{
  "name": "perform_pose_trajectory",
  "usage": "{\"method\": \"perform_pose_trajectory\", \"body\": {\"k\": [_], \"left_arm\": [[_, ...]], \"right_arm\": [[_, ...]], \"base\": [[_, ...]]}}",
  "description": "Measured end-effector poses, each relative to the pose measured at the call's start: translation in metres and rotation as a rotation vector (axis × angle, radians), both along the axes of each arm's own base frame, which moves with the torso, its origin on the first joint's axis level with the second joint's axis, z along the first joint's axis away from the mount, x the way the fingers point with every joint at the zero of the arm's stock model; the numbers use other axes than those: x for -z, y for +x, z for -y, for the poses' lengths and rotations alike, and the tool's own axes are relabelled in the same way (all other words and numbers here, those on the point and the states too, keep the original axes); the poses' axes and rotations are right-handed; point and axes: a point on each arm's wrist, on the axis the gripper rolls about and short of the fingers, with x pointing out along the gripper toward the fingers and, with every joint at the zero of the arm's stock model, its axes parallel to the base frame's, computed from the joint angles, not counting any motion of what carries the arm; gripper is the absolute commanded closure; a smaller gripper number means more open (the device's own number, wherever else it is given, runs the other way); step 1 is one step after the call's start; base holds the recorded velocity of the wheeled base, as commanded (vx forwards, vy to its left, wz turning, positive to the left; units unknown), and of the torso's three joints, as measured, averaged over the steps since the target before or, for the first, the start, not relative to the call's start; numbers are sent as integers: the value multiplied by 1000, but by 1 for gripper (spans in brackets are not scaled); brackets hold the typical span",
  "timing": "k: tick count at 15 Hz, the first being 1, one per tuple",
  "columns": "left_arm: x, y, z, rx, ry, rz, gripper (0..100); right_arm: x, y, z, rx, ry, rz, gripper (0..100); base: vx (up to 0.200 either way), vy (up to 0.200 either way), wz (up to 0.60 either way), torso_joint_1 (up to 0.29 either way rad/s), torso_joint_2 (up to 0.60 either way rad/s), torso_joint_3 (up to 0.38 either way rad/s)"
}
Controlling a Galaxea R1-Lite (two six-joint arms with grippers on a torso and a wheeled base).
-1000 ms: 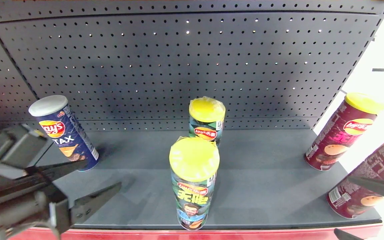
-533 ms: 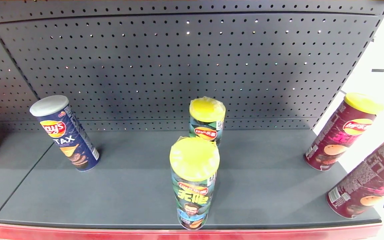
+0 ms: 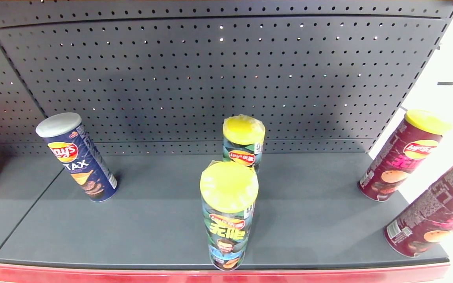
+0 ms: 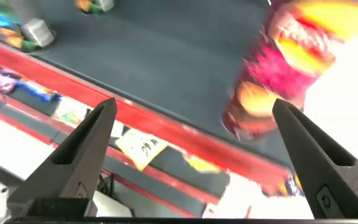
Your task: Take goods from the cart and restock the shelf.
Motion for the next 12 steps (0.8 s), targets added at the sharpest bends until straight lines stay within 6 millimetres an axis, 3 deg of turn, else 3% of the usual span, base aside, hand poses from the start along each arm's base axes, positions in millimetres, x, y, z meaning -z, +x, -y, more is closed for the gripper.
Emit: {"method": "perform_pose_trajectory", "body": {"k": [2, 6, 10, 12], "left_arm": [[3, 8, 1, 32, -16, 114, 0], [14, 13, 1, 31, -5, 114, 0], [17, 14, 1, 38, 22, 108, 0], [17, 14, 2, 46, 45, 108, 0]], "right_arm": [[2, -5, 3, 106, 27, -6, 0], [15, -20, 6, 348, 51, 20, 0], [56, -41, 5, 384, 40, 122, 0], [65, -44, 3, 318, 55, 140, 0]], "base": [[0, 0, 0, 0, 0, 0], [0, 0, 0, 0, 0, 0], [0, 0, 0, 0, 0, 0], [-200, 0, 0, 2, 0, 0]]}}
